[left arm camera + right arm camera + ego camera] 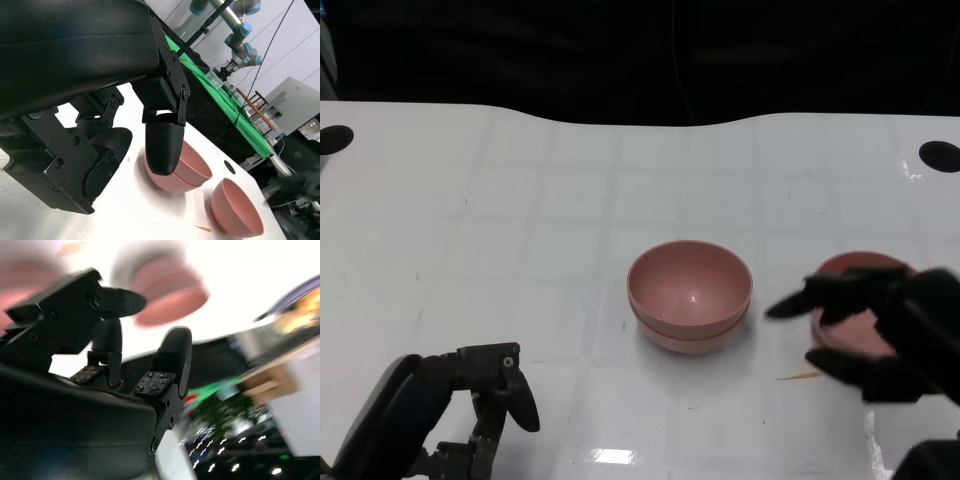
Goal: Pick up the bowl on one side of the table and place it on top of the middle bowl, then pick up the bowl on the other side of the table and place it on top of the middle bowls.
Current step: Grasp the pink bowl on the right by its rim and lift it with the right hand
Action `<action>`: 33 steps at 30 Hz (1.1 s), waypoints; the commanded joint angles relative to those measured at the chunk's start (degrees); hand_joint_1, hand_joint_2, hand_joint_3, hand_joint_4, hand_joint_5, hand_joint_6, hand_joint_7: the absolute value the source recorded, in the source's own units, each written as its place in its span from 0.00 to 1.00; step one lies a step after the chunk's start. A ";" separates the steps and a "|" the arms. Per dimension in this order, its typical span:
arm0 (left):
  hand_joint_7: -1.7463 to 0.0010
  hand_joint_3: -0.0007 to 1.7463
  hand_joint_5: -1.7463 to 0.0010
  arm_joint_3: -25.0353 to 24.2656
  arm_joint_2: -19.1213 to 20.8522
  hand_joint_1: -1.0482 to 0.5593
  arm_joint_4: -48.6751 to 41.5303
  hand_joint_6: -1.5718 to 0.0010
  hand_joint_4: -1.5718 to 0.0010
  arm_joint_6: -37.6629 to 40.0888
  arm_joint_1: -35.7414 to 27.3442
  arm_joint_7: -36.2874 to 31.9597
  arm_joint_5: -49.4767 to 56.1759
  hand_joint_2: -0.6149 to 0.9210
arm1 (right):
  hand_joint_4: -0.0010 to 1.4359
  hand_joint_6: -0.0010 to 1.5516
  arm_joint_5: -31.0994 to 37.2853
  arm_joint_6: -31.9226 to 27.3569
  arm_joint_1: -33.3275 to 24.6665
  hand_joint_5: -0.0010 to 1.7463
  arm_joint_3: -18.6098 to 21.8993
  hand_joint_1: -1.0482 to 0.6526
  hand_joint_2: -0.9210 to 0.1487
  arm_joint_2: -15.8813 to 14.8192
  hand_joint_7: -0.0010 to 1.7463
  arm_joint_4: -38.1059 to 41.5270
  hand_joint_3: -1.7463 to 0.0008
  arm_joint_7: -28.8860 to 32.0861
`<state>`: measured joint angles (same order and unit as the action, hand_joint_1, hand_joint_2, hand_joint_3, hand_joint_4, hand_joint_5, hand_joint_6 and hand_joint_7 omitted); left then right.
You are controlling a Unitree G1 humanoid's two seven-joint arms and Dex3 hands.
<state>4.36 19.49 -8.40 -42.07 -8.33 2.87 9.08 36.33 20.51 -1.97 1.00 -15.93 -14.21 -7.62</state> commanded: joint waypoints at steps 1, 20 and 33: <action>0.18 0.92 0.07 -0.96 0.27 0.70 -0.48 0.44 0.40 -0.68 -0.18 0.97 -0.34 0.55 | 0.39 0.40 2.98 -4.66 -1.36 0.30 0.05 0.36 0.11 -0.46 0.09 -3.36 0.99 0.80; 0.19 0.92 0.06 -1.38 -0.48 0.73 -0.03 0.43 0.40 0.14 0.35 1.61 1.14 0.55 | 0.26 0.27 21.34 -26.33 -1.21 0.21 -5.81 0.23 0.07 -4.48 0.01 -14.44 1.00 -15.77; 0.17 0.95 0.06 -1.15 -1.58 0.72 1.02 0.43 0.40 0.18 0.49 1.77 2.13 0.53 | 0.34 0.27 26.43 -30.43 5.58 0.09 -12.03 0.23 0.04 -6.82 0.00 -0.03 1.00 -17.17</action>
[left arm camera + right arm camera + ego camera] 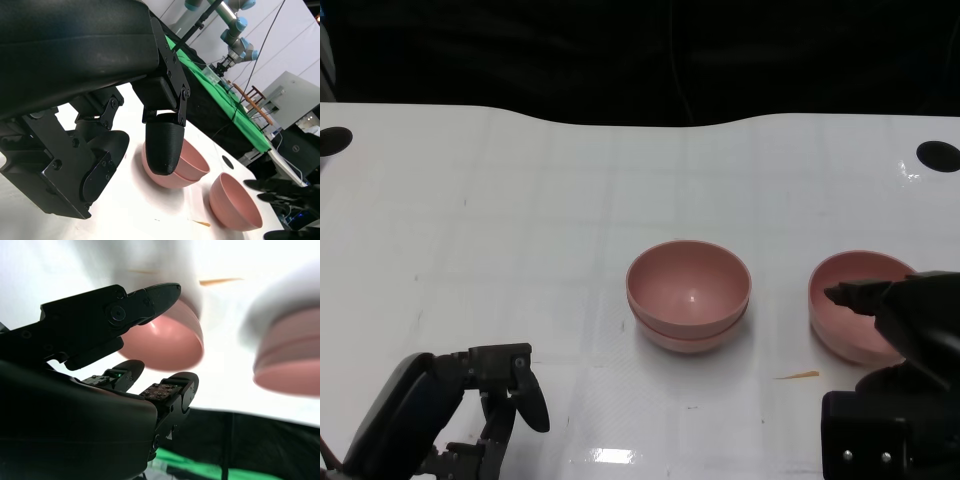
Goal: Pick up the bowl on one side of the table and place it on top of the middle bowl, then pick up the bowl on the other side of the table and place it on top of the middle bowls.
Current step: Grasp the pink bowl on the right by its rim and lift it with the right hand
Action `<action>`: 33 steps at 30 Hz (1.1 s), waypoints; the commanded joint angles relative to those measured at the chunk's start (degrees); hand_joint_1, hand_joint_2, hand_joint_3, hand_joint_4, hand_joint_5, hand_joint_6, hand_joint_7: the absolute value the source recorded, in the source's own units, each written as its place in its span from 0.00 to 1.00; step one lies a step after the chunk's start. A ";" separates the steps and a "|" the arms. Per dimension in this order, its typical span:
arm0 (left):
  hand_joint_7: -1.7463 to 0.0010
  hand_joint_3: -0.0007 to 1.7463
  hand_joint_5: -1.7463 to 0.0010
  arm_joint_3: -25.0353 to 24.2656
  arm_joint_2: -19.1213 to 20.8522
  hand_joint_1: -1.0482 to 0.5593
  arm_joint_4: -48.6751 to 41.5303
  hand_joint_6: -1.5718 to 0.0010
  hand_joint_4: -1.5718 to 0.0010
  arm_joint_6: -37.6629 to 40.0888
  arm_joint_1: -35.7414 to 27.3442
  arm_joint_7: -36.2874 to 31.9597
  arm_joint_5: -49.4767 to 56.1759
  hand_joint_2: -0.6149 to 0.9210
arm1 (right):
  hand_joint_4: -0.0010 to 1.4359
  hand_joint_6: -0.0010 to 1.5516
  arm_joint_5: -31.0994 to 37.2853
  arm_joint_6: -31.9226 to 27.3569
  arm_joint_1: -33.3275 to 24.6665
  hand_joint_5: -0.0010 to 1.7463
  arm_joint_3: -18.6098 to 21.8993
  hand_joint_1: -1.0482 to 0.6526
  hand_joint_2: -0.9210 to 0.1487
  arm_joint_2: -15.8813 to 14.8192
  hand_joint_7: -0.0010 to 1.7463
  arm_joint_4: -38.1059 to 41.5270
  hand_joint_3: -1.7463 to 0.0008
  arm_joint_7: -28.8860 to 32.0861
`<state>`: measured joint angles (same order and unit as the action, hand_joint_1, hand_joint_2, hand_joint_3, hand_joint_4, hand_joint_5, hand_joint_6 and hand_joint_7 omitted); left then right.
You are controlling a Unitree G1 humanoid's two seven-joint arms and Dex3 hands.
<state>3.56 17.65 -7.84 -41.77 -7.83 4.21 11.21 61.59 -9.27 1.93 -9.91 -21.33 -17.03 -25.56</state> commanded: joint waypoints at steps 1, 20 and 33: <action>0.17 0.95 0.06 -0.34 0.27 0.72 0.73 0.43 0.40 0.00 -0.08 0.45 0.12 0.53 | 0.35 0.27 1.72 -1.00 2.48 0.09 -1.80 0.23 0.04 -1.40 0.00 4.65 1.00 1.25; 0.16 0.95 0.04 -0.24 0.03 0.72 1.55 0.44 0.41 1.24 0.42 1.06 0.43 0.52 | 0.52 0.33 -1.31 2.80 17.42 0.09 -11.67 0.35 0.00 -3.20 0.02 35.69 0.96 7.70; 0.17 0.95 0.05 -0.28 -0.16 0.73 1.98 0.43 0.40 1.79 0.48 1.02 0.91 0.52 | 0.58 0.61 -5.07 12.23 24.15 0.87 -16.55 0.47 0.00 -3.51 0.08 53.30 0.92 33.05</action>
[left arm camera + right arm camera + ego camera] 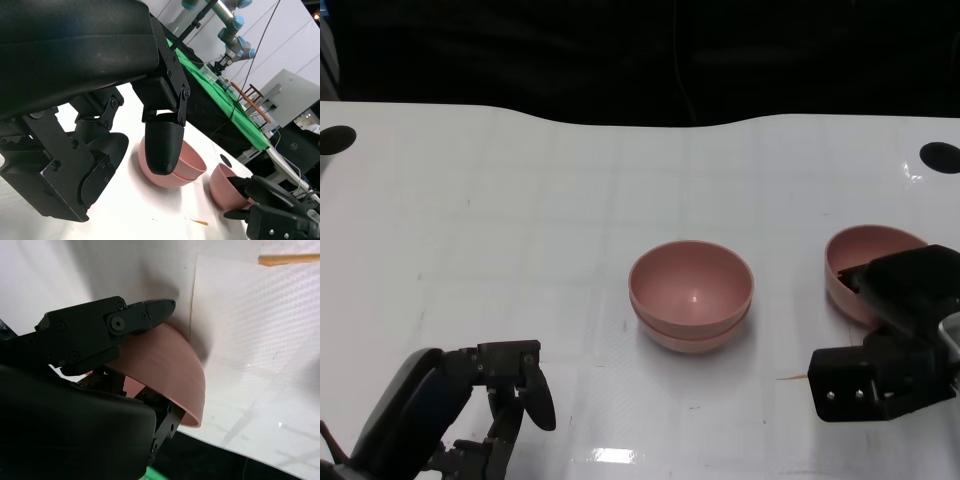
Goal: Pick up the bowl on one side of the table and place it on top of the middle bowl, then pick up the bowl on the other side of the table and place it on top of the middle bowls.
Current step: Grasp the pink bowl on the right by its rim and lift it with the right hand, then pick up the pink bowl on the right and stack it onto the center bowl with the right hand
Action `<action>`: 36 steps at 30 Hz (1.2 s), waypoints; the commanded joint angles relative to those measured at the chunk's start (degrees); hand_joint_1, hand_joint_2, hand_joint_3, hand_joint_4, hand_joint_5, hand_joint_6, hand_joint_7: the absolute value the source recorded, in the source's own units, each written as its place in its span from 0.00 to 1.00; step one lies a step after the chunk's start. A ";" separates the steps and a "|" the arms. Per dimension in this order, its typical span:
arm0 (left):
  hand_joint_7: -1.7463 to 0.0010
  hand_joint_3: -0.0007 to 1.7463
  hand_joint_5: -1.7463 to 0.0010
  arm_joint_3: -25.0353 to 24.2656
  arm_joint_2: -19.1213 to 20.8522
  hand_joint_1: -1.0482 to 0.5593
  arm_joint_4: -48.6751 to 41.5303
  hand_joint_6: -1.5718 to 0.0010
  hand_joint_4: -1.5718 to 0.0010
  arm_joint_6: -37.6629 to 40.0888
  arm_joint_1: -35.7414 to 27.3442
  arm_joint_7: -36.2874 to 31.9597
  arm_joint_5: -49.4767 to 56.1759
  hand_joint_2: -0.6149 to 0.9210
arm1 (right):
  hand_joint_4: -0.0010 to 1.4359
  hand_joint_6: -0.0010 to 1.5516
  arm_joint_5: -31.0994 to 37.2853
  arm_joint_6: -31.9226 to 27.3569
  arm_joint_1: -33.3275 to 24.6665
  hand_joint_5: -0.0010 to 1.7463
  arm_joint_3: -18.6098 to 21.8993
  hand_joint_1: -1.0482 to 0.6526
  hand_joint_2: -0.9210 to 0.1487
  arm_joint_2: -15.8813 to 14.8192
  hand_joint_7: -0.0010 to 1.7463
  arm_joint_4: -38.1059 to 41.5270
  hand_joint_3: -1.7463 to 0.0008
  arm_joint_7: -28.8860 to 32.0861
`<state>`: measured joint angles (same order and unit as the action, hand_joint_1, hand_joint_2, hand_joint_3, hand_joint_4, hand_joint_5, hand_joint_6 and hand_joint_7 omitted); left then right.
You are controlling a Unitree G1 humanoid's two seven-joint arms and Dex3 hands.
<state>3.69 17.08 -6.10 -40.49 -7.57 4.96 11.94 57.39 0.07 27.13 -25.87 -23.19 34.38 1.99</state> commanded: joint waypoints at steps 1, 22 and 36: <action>0.17 0.95 0.05 -0.39 0.44 0.73 0.30 0.43 0.40 0.59 0.22 0.35 0.13 0.52 | 0.59 0.66 -1.30 4.22 -1.28 0.87 -0.31 0.47 0.00 -2.11 0.09 1.37 0.91 8.11; 0.17 0.94 0.05 -0.36 1.11 0.73 0.03 0.43 0.40 1.02 0.08 0.87 0.74 0.52 | 0.67 0.56 -16.35 25.64 -3.91 1.00 6.36 0.57 0.58 -3.20 0.83 -13.66 0.31 18.50; 0.17 0.94 0.05 -0.23 1.48 0.73 -0.81 0.43 0.41 0.96 0.45 1.51 1.08 0.52 | 0.71 0.54 -20.47 40.20 5.09 1.00 6.21 0.53 0.64 3.75 0.92 -2.94 0.13 18.75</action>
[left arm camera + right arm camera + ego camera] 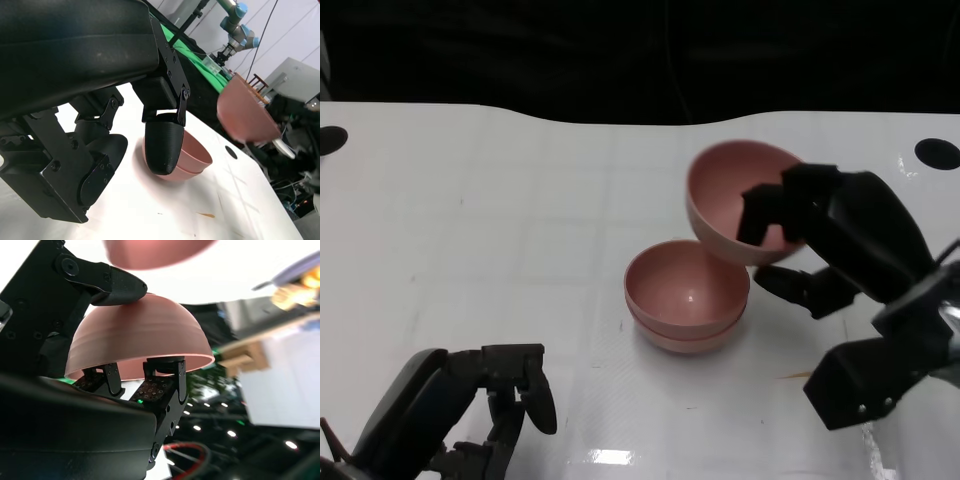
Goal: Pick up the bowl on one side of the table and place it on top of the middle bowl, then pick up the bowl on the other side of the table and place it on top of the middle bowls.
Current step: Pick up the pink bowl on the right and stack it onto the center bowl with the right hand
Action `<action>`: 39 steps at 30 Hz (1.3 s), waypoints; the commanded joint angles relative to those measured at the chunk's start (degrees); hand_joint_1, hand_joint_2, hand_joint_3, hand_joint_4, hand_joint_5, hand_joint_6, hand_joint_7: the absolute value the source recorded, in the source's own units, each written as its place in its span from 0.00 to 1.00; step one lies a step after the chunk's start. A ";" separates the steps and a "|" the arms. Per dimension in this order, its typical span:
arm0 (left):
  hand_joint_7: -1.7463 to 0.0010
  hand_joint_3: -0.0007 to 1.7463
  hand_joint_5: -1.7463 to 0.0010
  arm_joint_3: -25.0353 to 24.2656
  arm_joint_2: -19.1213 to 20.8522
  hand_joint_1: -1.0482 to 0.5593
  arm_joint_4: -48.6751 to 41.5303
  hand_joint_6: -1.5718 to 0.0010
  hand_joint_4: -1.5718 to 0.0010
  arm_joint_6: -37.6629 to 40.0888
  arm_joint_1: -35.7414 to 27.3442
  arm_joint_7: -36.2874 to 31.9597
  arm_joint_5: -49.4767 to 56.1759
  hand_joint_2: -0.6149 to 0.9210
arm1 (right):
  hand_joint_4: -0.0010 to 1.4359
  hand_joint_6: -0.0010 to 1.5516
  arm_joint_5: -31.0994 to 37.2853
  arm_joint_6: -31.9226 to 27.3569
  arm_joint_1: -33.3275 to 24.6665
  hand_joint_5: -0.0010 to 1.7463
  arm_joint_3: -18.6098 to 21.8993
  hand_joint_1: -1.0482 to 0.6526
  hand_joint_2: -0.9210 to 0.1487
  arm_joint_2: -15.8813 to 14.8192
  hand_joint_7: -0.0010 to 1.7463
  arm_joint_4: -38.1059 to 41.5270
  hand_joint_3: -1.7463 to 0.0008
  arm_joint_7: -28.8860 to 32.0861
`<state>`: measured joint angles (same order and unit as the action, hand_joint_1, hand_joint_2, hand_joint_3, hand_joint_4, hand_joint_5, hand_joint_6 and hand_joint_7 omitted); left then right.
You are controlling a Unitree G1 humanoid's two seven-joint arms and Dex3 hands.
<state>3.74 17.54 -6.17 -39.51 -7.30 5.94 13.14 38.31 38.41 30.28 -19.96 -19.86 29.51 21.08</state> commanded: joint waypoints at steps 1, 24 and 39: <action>0.17 0.94 0.05 -0.26 1.03 0.73 -0.79 0.43 0.41 -0.05 0.18 0.61 -0.16 0.52 | 0.71 0.55 -1.51 2.85 2.52 1.00 0.10 0.53 0.64 0.80 0.91 2.80 0.12 -0.53; 0.18 0.94 0.05 0.39 0.60 0.71 -1.12 0.43 0.41 -0.37 0.25 0.17 0.45 0.53 | 0.69 0.55 -2.72 10.05 7.63 1.00 -2.98 0.54 0.61 4.84 0.91 12.47 0.21 -9.72; 0.18 0.94 0.05 0.57 0.51 0.71 -1.34 0.44 0.41 -1.26 0.53 -0.02 0.49 0.53 | 0.55 0.58 -2.63 10.22 6.21 0.41 -3.04 0.41 0.26 2.94 0.11 9.45 0.68 -14.45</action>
<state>4.46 17.60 -6.80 -40.18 -7.23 5.95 13.42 36.19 48.41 36.58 -23.41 -15.64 40.33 7.12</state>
